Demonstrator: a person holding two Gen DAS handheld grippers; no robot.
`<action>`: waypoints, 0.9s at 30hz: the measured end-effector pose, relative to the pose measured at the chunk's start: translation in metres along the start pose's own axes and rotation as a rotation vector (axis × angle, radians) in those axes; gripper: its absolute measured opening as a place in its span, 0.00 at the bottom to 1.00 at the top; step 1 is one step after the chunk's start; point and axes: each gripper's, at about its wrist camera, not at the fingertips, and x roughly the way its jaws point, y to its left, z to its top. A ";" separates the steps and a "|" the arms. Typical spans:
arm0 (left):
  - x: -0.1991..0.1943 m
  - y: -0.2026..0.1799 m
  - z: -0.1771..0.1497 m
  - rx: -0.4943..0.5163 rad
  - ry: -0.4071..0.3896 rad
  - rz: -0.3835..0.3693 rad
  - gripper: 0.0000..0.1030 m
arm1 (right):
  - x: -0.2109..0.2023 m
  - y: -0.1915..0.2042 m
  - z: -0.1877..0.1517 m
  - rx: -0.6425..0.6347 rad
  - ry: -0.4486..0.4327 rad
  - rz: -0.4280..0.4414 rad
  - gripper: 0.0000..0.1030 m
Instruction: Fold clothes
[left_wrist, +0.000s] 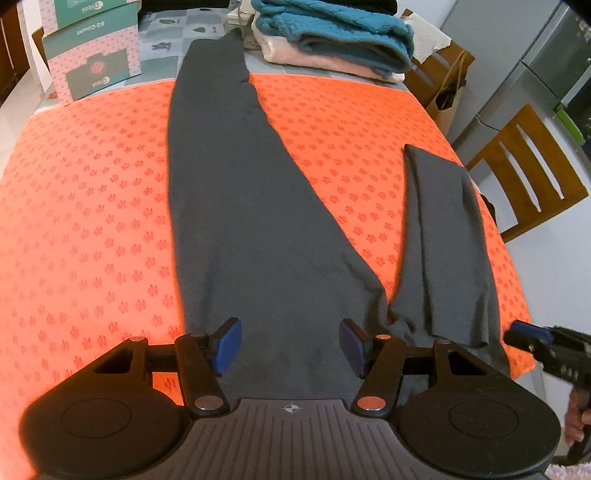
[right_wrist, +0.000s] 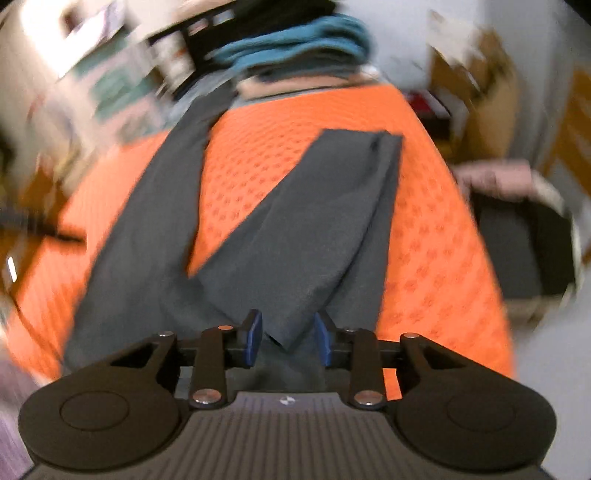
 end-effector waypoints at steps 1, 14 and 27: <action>-0.001 0.000 -0.001 -0.005 -0.001 0.003 0.60 | 0.003 -0.004 0.000 0.073 -0.004 0.010 0.40; -0.029 0.040 -0.006 -0.120 -0.050 0.090 0.60 | 0.029 -0.008 -0.015 0.141 0.112 -0.136 0.03; -0.005 0.122 0.101 0.064 -0.100 0.085 0.60 | -0.008 0.044 -0.004 0.180 0.058 -0.206 0.28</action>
